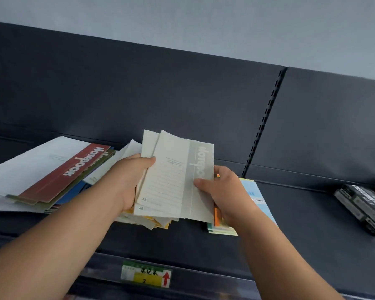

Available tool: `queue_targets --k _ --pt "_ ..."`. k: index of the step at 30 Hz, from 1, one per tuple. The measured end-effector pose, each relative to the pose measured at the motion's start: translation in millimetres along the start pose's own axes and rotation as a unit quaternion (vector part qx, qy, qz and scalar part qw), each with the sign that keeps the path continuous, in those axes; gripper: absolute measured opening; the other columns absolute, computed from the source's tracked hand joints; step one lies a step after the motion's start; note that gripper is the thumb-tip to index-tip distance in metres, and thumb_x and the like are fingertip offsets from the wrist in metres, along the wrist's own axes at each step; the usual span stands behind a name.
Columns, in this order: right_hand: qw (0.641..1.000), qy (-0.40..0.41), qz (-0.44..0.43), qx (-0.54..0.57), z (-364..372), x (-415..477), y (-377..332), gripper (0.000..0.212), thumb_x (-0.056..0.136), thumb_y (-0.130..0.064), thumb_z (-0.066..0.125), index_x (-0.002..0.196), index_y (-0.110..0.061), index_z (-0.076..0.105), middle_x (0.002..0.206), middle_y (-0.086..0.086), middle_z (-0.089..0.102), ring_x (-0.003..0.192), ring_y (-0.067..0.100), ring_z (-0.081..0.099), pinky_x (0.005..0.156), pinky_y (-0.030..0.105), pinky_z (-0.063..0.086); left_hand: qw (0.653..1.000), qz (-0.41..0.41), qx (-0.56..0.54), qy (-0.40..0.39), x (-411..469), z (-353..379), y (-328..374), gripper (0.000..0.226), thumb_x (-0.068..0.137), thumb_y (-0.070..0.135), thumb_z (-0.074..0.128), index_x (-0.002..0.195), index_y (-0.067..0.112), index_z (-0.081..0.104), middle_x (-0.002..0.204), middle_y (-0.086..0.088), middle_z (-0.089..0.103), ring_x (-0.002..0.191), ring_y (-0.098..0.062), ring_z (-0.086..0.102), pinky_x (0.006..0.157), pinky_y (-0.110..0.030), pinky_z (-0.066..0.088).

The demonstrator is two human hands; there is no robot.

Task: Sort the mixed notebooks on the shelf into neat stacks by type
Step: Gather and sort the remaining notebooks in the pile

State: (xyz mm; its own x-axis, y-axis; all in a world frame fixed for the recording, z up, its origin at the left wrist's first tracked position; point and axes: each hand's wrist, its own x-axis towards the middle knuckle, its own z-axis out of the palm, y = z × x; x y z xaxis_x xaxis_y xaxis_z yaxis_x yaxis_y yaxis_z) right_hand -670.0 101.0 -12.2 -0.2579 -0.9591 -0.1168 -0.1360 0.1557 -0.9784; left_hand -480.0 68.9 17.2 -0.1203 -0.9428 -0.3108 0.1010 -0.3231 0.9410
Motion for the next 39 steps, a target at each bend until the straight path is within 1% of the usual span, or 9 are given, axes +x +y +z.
queue_targets --k 4,7,9,12,14,19,24,34,39 --pt "1.000 0.003 -0.005 -0.018 33 13 0 0.044 0.081 -0.012 0.077 0.119 -0.020 0.057 0.107 -0.003 0.071 0.094 0.019 0.069 0.083 0.041 0.058 0.998 0.006 0.016 0.057 16 -37 7 0.024 0.096 0.010 0.043 0.107 0.002 0.063 0.105 -0.023 0.068 0.093 -0.037 0.066 0.068 -0.040 0.050" --pt "0.999 0.012 -0.015 -0.044 58 23 -3 0.047 0.081 -0.014 0.077 0.120 -0.020 0.052 0.108 -0.004 0.067 0.094 0.016 0.067 0.081 0.036 0.058 0.989 0.071 0.115 0.065 30 -61 14 0.026 0.091 -0.001 0.040 0.089 0.005 0.064 0.103 -0.023 0.068 0.096 -0.039 0.064 0.079 -0.040 0.046" --pt "0.996 0.019 -0.024 -0.082 71 30 -6 0.047 0.083 -0.016 0.076 0.120 -0.022 0.047 0.102 -0.010 0.061 0.092 0.012 0.062 0.076 0.030 0.056 0.971 0.096 0.199 0.090 40 -76 18 0.024 0.087 0.008 0.046 0.084 0.017 0.068 0.094 -0.014 0.071 0.095 -0.039 0.066 0.079 -0.042 0.048" --pt "0.985 0.039 -0.037 -0.164 86 39 -6 0.052 0.086 -0.021 0.073 0.128 -0.021 0.043 0.090 -0.017 0.050 0.088 0.009 0.055 0.067 0.023 0.047 0.909 0.150 0.363 0.137 56 -96 22 0.024 0.077 0.024 0.048 0.090 0.033 0.066 0.081 0.005 0.072 0.076 -0.025 0.069 0.072 -0.046 0.059" --pt "0.968 0.056 -0.032 -0.243 95 43 -3 0.054 0.087 -0.027 0.070 0.132 -0.020 0.040 0.092 -0.014 0.050 0.091 0.013 0.055 0.070 0.027 0.046 0.864 0.173 0.450 0.142 63 -102 21 0.024 0.082 0.022 0.049 0.100 0.031 0.062 0.088 0.007 0.068 0.078 -0.019 0.065 0.073 -0.044 0.058" --pt "0.920 0.068 -0.028 -0.385 106 43 5 0.060 0.092 -0.040 0.060 0.144 -0.019 0.039 0.140 0.003 0.047 0.127 0.026 0.045 0.100 0.039 0.045 0.778 0.178 0.587 0.136 74 -108 11 0.029 0.091 0.019 0.049 0.119 0.014 0.055 0.125 -0.005 0.053 0.113 -0.026 0.051 0.090 -0.040 0.048" --pt "0.911 0.041 -0.037 -0.409 107 41 5 0.050 0.099 -0.038 0.047 0.146 -0.021 0.040 0.149 0.002 0.041 0.133 0.026 0.042 0.108 0.040 0.041 0.737 0.207 0.627 0.144 70 -105 12 0.048 0.098 0.033 0.045 0.143 0.015 0.040 0.145 -0.006 0.043 0.132 -0.029 0.036 0.106 -0.037 0.030" --pt "0.865 0.004 -0.177 -0.469 103 13 -12 0.052 0.100 -0.039 0.046 0.147 -0.019 0.038 0.157 0.003 0.030 0.145 0.025 0.024 0.116 0.040 0.025 0.680 0.277 0.649 0.200 29 -104 5 0.052 0.096 0.042 0.047 0.143 0.022 0.039 0.147 -0.003 0.039 0.138 -0.024 0.028 0.111 -0.039 0.021" --pt "0.831 -0.031 -0.229 -0.506 109 3 -14 0.057 0.099 -0.045 0.045 0.149 -0.021 0.034 0.160 0.003 0.023 0.148 0.025 0.017 0.119 0.041 0.015 0.639 0.253 0.688 0.232 -2 -117 -7 0.060 0.095 0.048 0.043 0.149 0.026 0.028 0.156 -0.005 0.027 0.145 -0.026 0.016 0.116 -0.041 0.011"
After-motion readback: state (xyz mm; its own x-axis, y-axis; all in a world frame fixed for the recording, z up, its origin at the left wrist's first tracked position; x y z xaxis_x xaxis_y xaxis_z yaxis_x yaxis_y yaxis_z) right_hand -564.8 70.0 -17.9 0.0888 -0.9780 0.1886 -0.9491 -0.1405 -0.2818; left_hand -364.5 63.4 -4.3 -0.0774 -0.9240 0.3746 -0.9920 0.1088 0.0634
